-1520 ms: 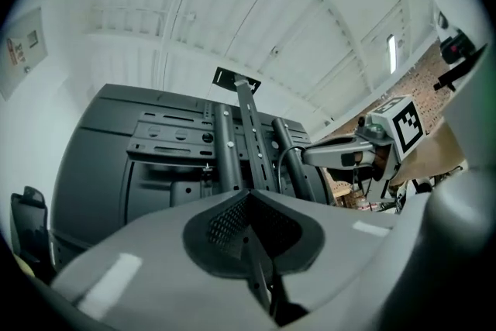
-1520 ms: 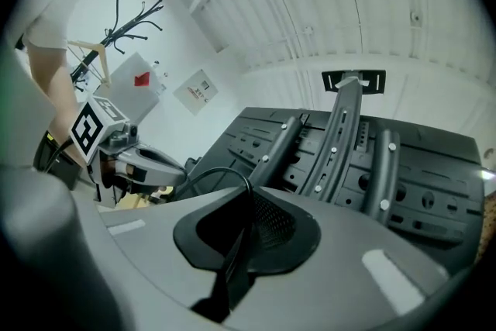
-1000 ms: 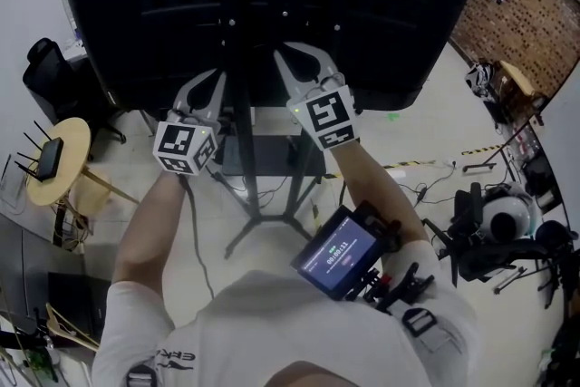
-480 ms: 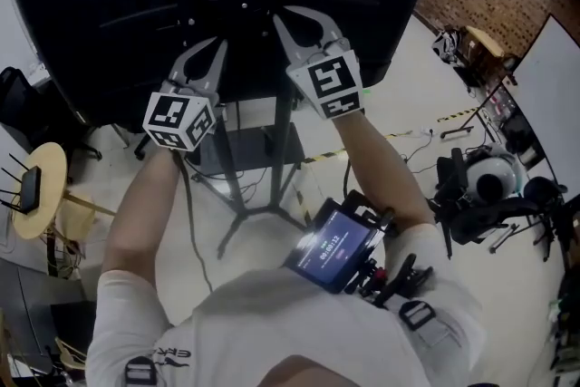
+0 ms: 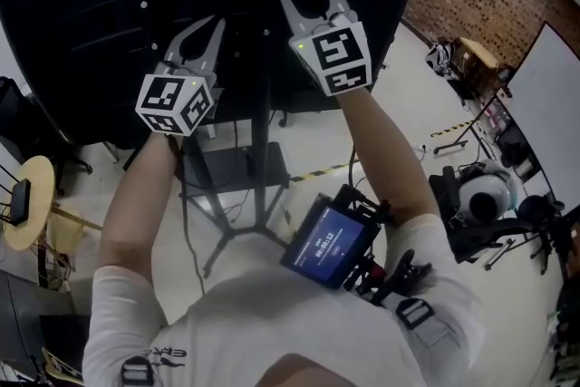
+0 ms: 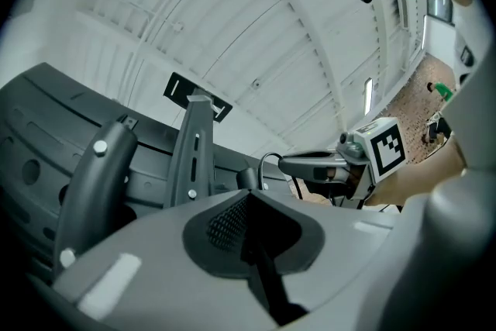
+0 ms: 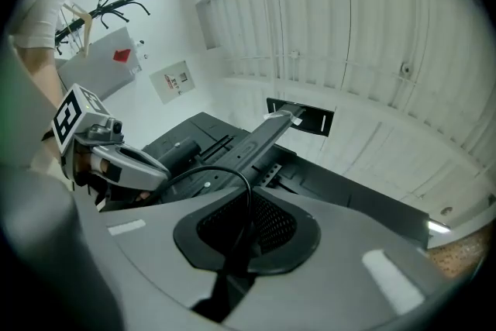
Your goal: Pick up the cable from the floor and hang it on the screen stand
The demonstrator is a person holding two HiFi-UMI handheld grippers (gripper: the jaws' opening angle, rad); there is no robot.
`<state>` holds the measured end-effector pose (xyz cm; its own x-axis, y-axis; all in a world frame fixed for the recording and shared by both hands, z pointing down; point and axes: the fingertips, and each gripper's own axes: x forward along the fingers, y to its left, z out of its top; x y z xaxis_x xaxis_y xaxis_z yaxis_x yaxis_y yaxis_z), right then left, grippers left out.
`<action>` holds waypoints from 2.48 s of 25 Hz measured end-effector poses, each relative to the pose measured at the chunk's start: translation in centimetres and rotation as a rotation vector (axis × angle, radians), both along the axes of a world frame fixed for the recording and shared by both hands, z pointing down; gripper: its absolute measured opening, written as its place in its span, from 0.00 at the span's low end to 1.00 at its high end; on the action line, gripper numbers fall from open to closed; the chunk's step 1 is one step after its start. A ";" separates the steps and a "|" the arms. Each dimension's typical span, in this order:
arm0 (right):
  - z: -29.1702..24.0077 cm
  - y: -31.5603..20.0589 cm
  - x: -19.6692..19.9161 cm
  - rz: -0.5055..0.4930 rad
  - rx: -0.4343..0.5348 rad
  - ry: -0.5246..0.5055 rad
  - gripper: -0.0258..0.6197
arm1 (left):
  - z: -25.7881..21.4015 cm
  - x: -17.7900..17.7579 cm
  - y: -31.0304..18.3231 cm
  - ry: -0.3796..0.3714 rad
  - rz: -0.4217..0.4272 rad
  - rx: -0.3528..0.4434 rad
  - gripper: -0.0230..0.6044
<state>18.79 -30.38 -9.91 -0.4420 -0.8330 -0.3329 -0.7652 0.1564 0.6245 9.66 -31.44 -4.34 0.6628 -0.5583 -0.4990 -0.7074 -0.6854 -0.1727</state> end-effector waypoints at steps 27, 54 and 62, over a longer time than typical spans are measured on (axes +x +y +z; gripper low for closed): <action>-1.5 -7.7 4.7 0.195 -0.137 0.033 0.09 | -2.1 0.2 -1.7 0.010 -0.066 0.052 0.04; 5.9 -6.0 4.6 0.127 -0.218 -0.083 0.09 | 2.4 0.3 -2.5 -0.010 -0.062 -0.053 0.04; 6.3 -5.8 4.1 0.117 -0.214 -0.116 0.10 | 3.7 -1.5 -1.9 -0.018 -0.080 -0.077 0.04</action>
